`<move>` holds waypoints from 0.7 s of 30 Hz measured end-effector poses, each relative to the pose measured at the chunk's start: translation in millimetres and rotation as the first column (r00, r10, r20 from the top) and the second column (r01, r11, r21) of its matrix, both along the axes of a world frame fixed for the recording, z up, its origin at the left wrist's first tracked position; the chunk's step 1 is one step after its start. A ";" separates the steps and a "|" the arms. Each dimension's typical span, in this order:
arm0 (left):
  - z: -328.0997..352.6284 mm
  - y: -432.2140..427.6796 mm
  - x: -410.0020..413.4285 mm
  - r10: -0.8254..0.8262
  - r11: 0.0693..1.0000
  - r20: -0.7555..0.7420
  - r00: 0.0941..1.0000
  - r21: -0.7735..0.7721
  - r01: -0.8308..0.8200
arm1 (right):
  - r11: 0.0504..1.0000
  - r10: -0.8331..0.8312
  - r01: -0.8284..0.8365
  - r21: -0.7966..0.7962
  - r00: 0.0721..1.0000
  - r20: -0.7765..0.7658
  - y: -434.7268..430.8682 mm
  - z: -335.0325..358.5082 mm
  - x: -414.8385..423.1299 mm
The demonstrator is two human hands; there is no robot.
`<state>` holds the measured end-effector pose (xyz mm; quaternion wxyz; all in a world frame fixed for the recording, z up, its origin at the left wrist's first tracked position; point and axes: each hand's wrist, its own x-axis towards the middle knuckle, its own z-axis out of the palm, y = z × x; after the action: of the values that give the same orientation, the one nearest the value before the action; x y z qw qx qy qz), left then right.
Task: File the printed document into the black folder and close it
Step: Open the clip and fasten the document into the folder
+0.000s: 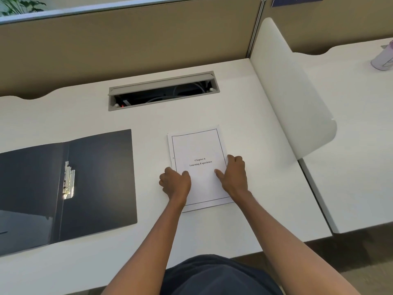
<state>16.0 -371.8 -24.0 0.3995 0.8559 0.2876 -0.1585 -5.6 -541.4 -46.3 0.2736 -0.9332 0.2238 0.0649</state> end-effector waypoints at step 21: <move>-2.8 61.4 19.8 0.153 0.781 -0.172 0.973 -0.582 -0.226 | 0.985 0.036 -0.048 -0.166 0.997 -0.072 9.5 -3.4 4.9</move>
<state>35.7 -310.4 -26.8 0.6454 0.6422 0.3301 -0.2490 -0.7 -531.9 -49.7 0.1851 -0.9546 0.2181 0.0836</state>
